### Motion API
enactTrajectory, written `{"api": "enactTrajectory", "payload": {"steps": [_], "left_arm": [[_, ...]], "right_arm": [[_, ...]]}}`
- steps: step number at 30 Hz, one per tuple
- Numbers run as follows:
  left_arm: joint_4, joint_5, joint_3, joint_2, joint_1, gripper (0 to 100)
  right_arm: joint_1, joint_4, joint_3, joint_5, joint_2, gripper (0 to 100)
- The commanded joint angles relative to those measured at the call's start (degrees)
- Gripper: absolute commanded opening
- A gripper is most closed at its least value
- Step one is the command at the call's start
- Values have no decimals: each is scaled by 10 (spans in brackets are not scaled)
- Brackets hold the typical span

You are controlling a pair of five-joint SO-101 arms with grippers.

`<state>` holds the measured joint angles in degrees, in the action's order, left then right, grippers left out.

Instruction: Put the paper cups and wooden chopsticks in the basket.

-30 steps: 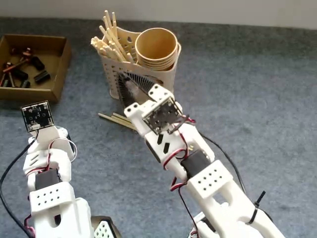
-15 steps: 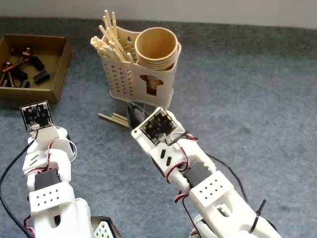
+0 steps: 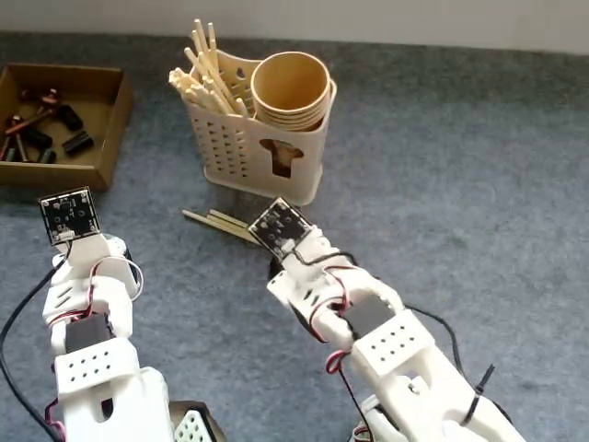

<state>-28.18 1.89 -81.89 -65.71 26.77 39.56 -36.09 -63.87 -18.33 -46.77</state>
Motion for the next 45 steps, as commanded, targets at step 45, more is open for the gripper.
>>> {"api": "enactTrajectory", "payload": {"steps": [45], "left_arm": [[11, 1, 2, -8, -7, 11]], "right_arm": [[-7, -143, 419, -58, 556, 6]]}}
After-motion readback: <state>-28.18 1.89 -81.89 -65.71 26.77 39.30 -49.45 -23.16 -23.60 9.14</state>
